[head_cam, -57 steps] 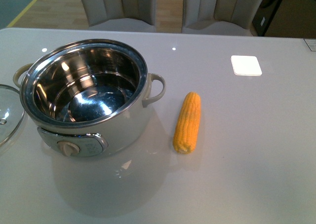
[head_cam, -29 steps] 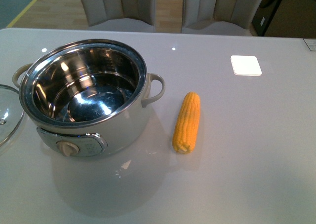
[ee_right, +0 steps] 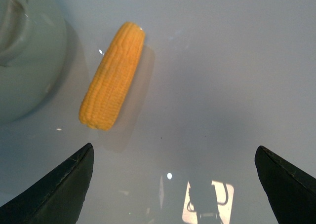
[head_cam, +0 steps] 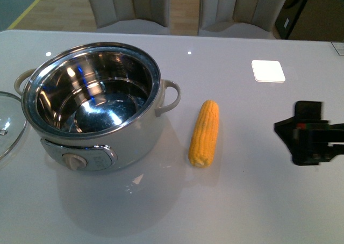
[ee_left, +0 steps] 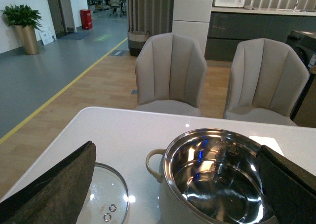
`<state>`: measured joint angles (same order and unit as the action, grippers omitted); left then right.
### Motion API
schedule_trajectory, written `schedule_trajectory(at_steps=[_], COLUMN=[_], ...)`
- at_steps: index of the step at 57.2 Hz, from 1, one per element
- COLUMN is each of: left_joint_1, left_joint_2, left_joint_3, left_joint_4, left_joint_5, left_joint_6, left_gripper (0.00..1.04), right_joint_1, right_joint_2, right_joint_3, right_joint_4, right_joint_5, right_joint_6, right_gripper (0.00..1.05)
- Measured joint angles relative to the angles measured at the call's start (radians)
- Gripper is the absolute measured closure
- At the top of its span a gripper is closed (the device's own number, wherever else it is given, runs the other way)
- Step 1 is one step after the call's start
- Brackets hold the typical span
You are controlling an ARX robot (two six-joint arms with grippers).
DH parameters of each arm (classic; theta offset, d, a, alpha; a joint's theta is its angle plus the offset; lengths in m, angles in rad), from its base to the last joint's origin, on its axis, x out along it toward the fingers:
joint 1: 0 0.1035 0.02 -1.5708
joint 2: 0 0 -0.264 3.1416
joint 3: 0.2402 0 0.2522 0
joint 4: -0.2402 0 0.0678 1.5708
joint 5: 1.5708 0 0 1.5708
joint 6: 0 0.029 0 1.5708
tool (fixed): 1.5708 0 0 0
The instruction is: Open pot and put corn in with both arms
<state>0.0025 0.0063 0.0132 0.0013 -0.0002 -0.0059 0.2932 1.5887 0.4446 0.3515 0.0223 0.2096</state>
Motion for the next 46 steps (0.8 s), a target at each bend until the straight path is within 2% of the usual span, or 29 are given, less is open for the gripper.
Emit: schedule_trajectory(at_steps=[8,24,46], left_joint_1=[0.000,0.000,0.000], left_joint_2=[0.000,0.000,0.000], left_joint_3=[0.000,0.000,0.000], left_joint_4=[0.000,0.000,0.000], left_joint_5=[0.000,0.000,0.000], left_joint_6=[0.000,0.000,0.000], left_gripper=[0.07,0.07,0.07], right_joint_1=[0.074,0.156,0.191], right_joint_2=[0.234,0.412,0.632], right_joint_3=[0.163,0.328,0.512], right_joint_4=[-0.042,-0.084,-0.107], right_joint_5=[0.055,0.101,0.119], right_joint_6=[0.077,0.178,0.241], right_gripper=[0.09,0.09,0.09])
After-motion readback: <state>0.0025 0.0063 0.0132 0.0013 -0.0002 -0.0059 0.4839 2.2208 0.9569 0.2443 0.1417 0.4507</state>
